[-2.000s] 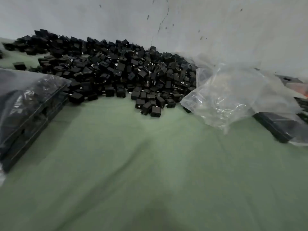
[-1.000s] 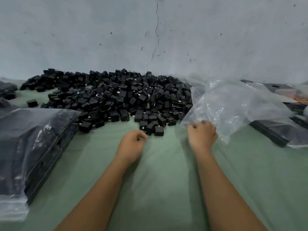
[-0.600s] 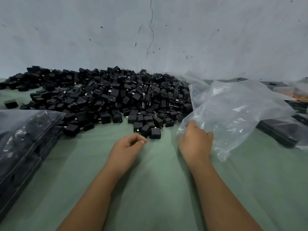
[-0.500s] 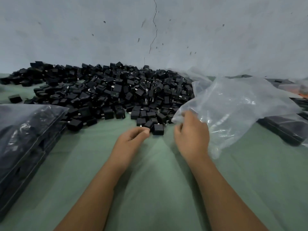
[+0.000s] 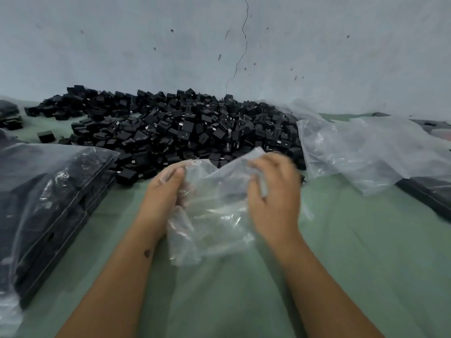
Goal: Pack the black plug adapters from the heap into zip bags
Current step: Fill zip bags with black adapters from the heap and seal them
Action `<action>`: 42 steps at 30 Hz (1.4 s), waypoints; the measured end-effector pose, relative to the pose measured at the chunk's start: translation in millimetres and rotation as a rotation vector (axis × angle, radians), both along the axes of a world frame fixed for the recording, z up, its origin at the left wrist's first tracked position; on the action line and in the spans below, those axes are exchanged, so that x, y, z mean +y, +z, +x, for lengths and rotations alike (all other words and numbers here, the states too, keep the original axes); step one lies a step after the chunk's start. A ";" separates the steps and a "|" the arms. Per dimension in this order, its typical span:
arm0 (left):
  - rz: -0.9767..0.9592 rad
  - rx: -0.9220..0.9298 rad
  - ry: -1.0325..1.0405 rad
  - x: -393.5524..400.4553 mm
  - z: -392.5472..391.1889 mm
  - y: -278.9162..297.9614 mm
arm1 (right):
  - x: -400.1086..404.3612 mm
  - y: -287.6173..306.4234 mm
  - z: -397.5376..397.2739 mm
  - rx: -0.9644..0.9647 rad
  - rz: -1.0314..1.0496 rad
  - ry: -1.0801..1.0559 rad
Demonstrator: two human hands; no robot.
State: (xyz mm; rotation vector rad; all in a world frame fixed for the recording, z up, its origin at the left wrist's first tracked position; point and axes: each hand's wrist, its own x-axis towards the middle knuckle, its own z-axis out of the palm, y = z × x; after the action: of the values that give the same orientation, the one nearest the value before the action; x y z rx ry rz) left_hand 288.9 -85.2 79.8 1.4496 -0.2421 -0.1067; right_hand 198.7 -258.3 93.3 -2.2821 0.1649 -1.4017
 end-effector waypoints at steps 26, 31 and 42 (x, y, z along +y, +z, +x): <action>0.701 -0.360 0.678 29.5 -7.6 28.4 | -45.1 -1.6 -7.5 0.180 1.384 0.669; 1.029 -0.882 0.709 1.8 -33.7 39.1 | -15.5 -5.9 5.2 -0.030 1.558 0.466; 1.174 -0.659 -0.412 -25.2 -30.3 -17.6 | 30.8 9.9 -7.8 0.272 -0.369 -0.024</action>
State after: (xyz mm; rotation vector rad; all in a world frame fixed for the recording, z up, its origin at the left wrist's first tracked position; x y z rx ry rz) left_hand 258.6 -110.4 62.2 2.5571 -1.1609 -0.1043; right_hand 190.9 -227.5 103.2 -2.7802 0.0172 -1.2065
